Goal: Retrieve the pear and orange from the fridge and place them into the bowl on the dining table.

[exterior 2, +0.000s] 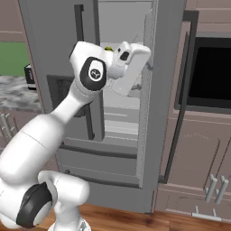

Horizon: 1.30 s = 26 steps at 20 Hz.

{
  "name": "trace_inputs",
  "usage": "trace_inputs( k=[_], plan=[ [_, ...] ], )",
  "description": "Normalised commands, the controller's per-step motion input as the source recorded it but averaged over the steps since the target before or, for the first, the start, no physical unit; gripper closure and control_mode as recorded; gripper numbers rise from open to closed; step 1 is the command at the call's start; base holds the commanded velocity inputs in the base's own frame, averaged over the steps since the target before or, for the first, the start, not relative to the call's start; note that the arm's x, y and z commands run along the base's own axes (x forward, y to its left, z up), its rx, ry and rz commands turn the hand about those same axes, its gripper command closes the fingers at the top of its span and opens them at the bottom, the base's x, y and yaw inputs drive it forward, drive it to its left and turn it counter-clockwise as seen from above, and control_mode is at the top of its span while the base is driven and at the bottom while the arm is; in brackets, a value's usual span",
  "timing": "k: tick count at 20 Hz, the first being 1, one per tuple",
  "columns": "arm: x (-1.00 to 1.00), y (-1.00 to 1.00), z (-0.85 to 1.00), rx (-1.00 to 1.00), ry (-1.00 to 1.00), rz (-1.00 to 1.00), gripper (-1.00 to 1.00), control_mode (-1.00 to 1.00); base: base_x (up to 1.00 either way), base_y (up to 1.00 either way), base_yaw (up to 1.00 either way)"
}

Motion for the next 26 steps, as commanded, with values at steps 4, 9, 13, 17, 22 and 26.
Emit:
trace_inputs(
  k=[4,9,13,17,22,26],
  plan=[
    [-0.59,0.81,0.35,0.05,-0.34,-0.06,-1.0,-1.0,0.0,0.0,0.0],
    [-0.03,1.0,0.0,0.19,-0.47,-0.14,-1.0,-1.0,0.0,0.0,0.0],
    [-0.13,0.92,0.0,0.38,-0.19,-0.04,-1.0,-1.0,0.0,0.0,0.0],
    [0.0,0.77,-0.01,0.44,0.0,0.12,-1.0,-1.0,0.0,0.0,0.0],
    [-0.03,0.72,-0.16,0.34,-0.02,0.34,-1.0,-1.0,0.0,0.0,0.0],
    [-0.17,0.42,-0.23,0.33,-0.28,0.25,-1.0,-1.0,0.0,0.0,0.0]
  ],
)
